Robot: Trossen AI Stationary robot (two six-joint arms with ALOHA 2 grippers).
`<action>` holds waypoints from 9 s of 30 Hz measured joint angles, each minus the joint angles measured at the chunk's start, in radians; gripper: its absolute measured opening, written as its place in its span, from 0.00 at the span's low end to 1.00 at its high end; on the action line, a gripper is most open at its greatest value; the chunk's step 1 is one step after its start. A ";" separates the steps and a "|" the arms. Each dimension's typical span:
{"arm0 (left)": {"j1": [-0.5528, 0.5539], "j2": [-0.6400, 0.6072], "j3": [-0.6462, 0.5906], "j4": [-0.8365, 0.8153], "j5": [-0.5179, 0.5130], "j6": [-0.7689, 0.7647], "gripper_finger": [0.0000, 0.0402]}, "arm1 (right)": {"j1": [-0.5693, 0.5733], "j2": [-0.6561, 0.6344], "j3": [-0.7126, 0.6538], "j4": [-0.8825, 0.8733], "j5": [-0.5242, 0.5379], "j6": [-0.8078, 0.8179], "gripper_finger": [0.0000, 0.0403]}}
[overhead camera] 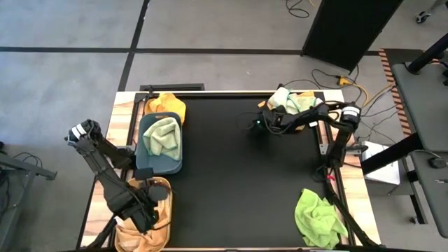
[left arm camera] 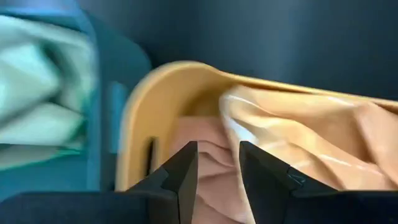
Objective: Sort towels by color in basket
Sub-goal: Put the orange kitchen towel into the yellow bin, then put the right yellow kitchen towel into the yellow bin, then put the top right yellow kitchen towel into the yellow bin
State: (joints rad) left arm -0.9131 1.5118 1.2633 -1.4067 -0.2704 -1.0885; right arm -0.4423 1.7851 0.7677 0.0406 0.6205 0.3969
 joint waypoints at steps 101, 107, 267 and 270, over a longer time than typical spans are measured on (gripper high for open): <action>0.655 -0.212 -0.049 0.858 0.020 1.114 0.47 | 0.600 -0.712 0.065 -0.080 -0.251 -0.306 0.02; 0.666 -0.144 -0.049 0.859 0.019 1.109 0.50 | 0.702 -0.547 -0.016 -0.100 -0.280 -0.177 0.12; -0.366 -0.165 -0.098 0.065 -0.129 -0.777 0.00 | 1.208 -0.340 0.317 -1.097 0.120 0.528 0.55; -0.307 -0.169 -0.160 0.133 -0.084 -0.713 0.00 | 1.208 -0.340 0.317 -1.091 0.123 0.528 0.55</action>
State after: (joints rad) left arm -1.2198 1.3430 1.1038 -1.2739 -0.3546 -1.8012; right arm 0.7654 1.4448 1.0851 -1.0505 0.7431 0.9249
